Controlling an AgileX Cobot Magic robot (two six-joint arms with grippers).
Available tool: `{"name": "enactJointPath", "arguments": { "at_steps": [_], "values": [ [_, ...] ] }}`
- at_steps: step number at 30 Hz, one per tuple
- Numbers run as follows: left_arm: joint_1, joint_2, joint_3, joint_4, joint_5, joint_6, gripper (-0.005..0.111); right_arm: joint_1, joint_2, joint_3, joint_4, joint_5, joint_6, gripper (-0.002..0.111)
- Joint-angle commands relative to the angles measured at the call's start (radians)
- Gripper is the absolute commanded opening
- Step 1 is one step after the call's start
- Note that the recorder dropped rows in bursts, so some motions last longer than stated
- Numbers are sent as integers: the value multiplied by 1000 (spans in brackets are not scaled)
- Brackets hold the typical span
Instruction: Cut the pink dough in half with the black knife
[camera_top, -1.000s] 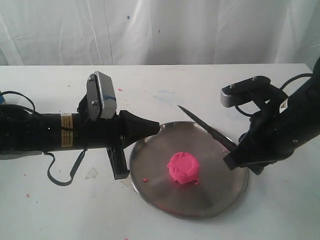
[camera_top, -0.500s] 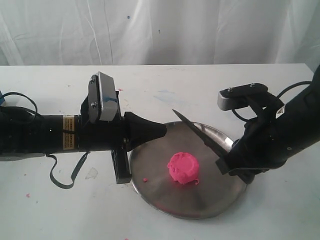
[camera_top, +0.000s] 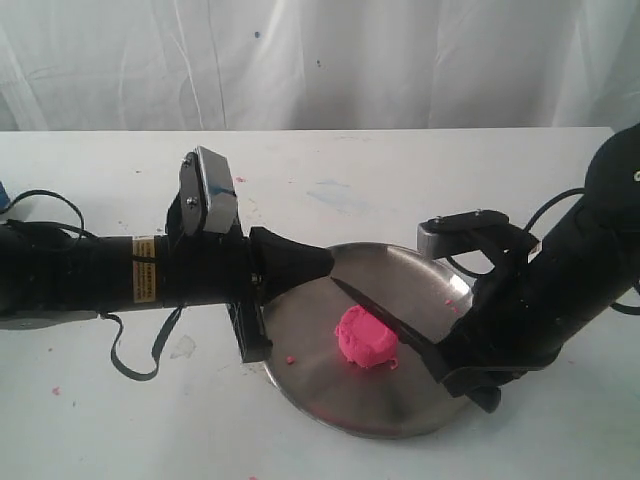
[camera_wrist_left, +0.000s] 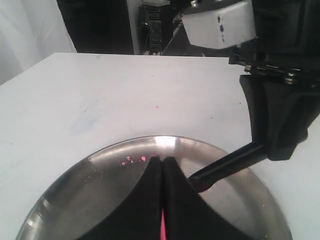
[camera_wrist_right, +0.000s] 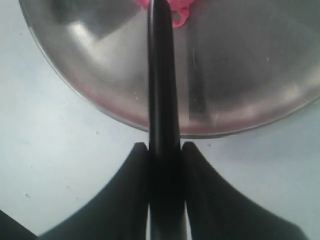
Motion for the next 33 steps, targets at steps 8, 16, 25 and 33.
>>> {"name": "enactJointPath", "arguments": {
  "at_steps": [8, 16, 25, 33],
  "values": [
    [-15, 126, -12, -133, -8, -13, 0, 0, 5, 0, -34, -25, -19, 0],
    [-15, 140, -125, -79, -8, -21, 0, 0, 5, 0, -38, -33, -42, 0],
    [-15, 140, -210, -76, 59, -262, 0, 7, 3, 0, -31, -8, -73, 0],
    [-15, 140, -272, 64, 202, -519, 0, 103, -76, 20, -119, -110, -57, 0]
  ]
}}
